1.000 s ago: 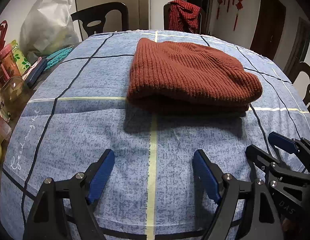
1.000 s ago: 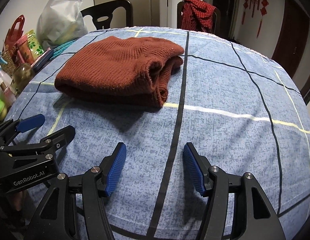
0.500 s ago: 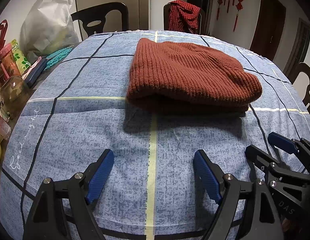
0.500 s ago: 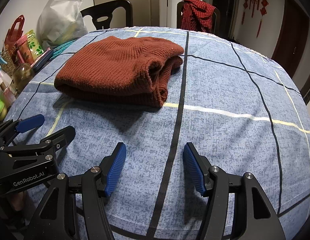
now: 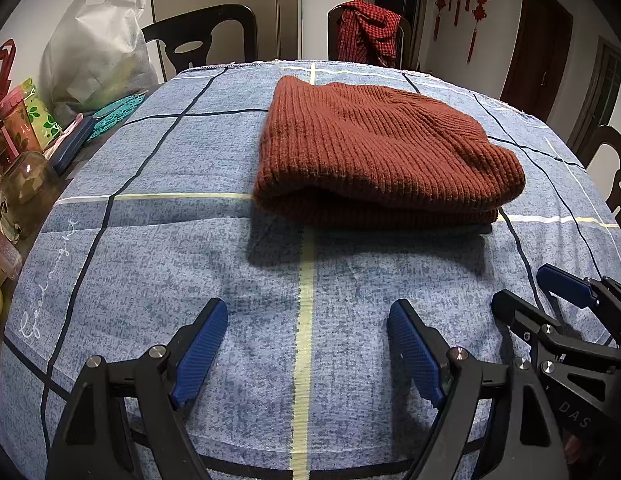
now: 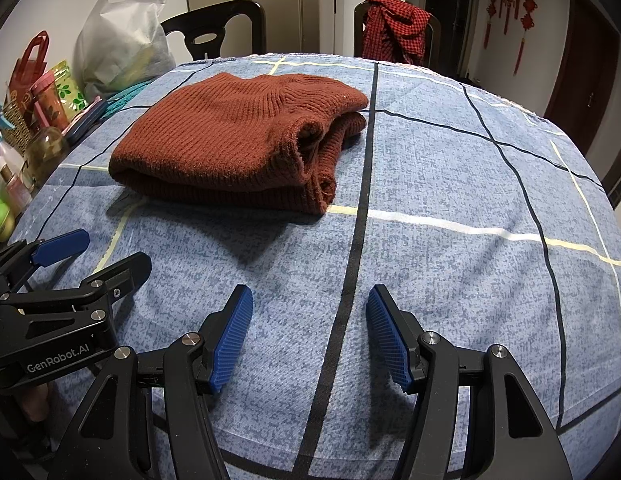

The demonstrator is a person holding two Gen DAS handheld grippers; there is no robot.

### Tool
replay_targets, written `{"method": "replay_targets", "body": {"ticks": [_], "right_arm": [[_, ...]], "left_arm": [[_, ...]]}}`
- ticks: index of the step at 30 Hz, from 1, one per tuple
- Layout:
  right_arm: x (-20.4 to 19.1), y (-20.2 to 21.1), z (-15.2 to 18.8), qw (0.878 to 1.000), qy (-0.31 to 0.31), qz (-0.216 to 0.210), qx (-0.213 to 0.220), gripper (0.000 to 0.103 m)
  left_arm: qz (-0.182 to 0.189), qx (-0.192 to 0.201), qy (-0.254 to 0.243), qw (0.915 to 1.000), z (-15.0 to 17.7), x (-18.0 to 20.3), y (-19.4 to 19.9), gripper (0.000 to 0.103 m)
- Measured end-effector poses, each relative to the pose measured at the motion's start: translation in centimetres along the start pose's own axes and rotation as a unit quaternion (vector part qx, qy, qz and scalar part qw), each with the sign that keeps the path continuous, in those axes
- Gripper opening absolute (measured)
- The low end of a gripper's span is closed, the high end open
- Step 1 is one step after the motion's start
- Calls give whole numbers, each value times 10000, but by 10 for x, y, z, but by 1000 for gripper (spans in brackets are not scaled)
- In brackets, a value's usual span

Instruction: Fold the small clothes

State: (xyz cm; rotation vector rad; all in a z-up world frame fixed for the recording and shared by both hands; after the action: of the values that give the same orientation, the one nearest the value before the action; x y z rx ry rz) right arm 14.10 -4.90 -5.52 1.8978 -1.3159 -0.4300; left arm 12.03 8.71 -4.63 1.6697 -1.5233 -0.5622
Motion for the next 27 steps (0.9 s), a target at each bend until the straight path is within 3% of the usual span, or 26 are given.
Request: {"method": "replay_targets", "body": {"ticks": [27], "right_arm": [[0,0,0,10000,-3,-2,2,61]], "left_arm": [[-4,-1,4,10000,0,0,0,86]]}}
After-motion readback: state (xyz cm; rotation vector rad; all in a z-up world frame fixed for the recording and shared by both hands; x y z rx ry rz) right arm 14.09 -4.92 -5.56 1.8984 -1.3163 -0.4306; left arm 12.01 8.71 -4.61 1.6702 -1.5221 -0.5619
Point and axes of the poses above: each gripper's, at about its wrist camera, not at the fingertips, and y roughly against the way its jaws point, x to its right, z to its underside, the point moved 5 cm from there along -y, roughly the way its jaws point, and after that the axes turned 14 degrees about y, right-handed, at the moved point
